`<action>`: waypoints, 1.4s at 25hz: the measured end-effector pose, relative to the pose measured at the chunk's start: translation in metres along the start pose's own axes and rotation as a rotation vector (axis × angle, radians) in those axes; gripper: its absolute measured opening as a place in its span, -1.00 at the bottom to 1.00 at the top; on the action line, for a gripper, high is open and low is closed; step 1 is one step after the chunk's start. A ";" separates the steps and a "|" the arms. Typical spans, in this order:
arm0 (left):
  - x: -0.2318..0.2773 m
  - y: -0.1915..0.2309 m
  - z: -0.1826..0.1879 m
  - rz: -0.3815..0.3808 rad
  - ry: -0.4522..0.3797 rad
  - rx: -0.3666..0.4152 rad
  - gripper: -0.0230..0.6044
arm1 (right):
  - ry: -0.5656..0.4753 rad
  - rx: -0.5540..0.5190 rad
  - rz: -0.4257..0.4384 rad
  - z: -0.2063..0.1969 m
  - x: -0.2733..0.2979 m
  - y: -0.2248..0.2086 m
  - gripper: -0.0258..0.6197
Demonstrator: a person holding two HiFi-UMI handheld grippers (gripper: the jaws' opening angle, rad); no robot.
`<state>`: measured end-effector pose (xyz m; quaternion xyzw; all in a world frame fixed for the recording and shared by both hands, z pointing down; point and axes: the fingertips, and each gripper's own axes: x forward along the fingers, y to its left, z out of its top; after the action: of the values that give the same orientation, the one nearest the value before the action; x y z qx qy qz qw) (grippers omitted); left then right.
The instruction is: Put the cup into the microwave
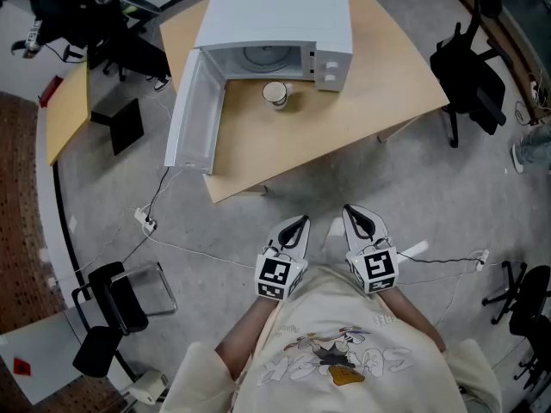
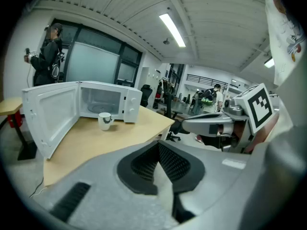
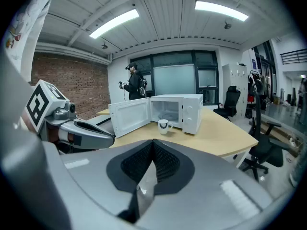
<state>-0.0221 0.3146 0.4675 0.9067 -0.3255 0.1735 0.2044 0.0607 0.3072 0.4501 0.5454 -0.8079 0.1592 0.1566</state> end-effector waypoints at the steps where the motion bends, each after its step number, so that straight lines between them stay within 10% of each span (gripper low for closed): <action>1: 0.000 -0.003 0.001 -0.012 0.000 0.005 -0.91 | 0.003 -0.001 -0.010 -0.001 -0.002 0.000 -0.91; 14: -0.012 0.012 0.009 -0.003 -0.026 0.016 -0.91 | -0.021 -0.004 -0.031 0.003 0.000 0.008 -0.91; 35: 0.031 0.072 0.054 0.240 -0.090 -0.099 -0.91 | -0.006 0.010 0.160 0.025 0.072 -0.047 -0.90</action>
<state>-0.0379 0.2214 0.4533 0.8569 -0.4486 0.1395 0.2120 0.0768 0.2201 0.4626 0.4802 -0.8487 0.1733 0.1382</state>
